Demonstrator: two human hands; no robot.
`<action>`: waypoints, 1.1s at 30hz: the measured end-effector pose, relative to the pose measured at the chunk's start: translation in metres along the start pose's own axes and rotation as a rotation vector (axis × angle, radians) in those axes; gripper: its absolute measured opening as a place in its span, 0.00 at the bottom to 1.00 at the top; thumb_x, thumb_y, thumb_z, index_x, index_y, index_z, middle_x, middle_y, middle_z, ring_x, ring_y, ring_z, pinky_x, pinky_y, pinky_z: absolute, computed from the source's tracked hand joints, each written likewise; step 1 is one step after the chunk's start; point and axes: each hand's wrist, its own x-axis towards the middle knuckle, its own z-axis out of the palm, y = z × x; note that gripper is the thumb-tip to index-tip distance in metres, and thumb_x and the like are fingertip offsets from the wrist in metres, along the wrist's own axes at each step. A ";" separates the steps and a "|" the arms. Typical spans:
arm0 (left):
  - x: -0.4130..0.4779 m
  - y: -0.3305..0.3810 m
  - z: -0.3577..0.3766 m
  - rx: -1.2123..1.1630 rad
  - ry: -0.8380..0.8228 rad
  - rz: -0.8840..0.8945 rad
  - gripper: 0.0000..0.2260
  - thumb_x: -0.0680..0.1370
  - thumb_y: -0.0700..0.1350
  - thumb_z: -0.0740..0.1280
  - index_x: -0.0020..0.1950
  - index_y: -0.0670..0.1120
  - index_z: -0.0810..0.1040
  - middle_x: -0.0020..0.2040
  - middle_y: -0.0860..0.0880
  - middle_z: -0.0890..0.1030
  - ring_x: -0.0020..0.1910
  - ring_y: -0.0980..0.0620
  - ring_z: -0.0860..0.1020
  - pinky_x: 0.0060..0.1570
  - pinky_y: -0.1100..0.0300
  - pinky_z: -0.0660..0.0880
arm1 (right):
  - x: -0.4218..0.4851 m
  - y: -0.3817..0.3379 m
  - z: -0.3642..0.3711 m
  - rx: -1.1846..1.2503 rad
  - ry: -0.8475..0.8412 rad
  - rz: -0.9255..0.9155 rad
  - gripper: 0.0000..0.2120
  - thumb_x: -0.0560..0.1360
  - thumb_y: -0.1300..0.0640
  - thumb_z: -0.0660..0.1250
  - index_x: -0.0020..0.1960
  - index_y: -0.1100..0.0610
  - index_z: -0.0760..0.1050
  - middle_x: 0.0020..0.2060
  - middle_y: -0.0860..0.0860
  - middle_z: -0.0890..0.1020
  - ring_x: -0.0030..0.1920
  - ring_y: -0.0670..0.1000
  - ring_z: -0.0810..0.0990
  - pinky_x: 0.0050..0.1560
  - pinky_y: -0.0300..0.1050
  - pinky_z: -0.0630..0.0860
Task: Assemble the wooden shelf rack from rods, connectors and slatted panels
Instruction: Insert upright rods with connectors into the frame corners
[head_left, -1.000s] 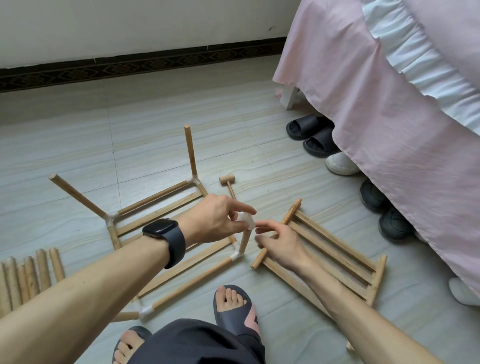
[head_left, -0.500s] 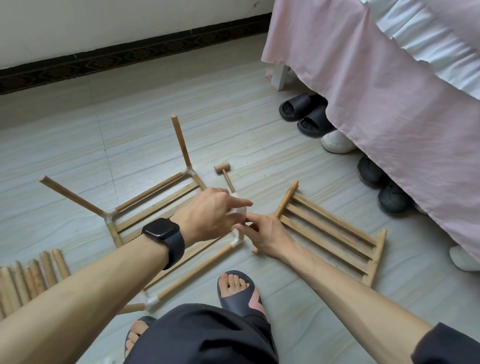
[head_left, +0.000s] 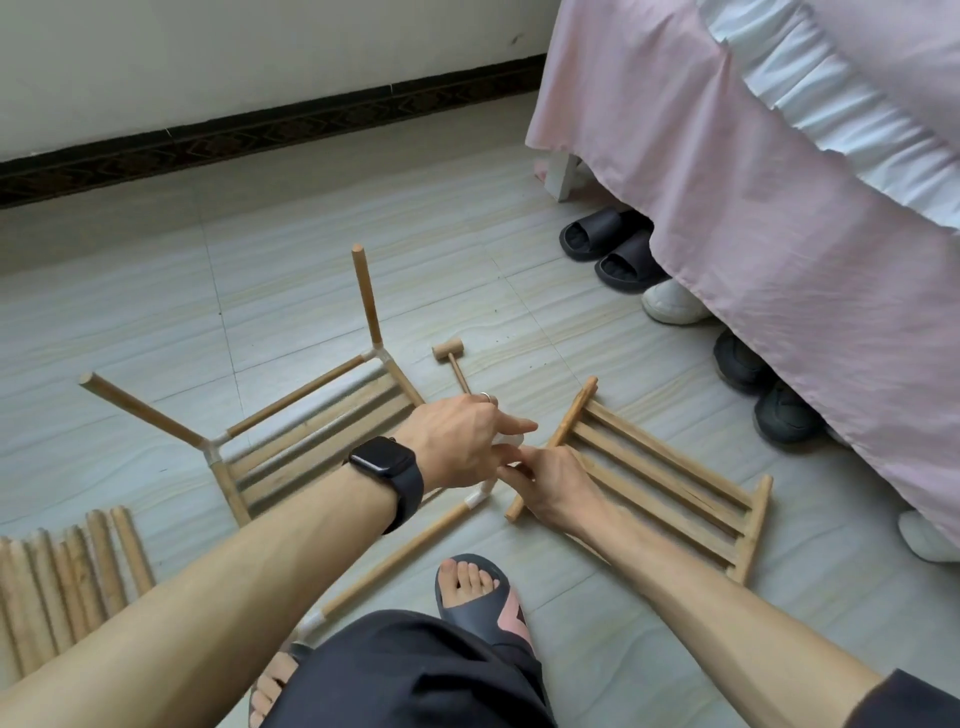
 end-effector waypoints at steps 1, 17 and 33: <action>-0.002 -0.005 -0.005 0.023 -0.018 -0.015 0.20 0.82 0.61 0.60 0.74 0.67 0.67 0.55 0.53 0.76 0.61 0.50 0.76 0.47 0.55 0.74 | 0.002 -0.004 0.003 -0.008 0.008 -0.014 0.15 0.81 0.42 0.64 0.56 0.51 0.82 0.39 0.55 0.85 0.44 0.55 0.80 0.35 0.37 0.63; -0.196 -0.179 0.002 0.062 -0.052 -0.792 0.26 0.81 0.64 0.58 0.77 0.56 0.66 0.72 0.46 0.72 0.66 0.46 0.73 0.62 0.49 0.75 | 0.053 -0.086 0.033 0.324 -0.041 -0.124 0.11 0.74 0.39 0.64 0.48 0.46 0.76 0.47 0.45 0.81 0.48 0.46 0.78 0.46 0.40 0.73; -0.196 -0.190 0.077 -0.755 0.823 -0.984 0.12 0.83 0.44 0.63 0.64 0.57 0.71 0.51 0.57 0.79 0.33 0.56 0.84 0.40 0.53 0.84 | 0.072 -0.127 0.061 0.563 0.312 -0.150 0.21 0.80 0.44 0.48 0.33 0.55 0.64 0.27 0.55 0.67 0.30 0.53 0.67 0.34 0.59 0.64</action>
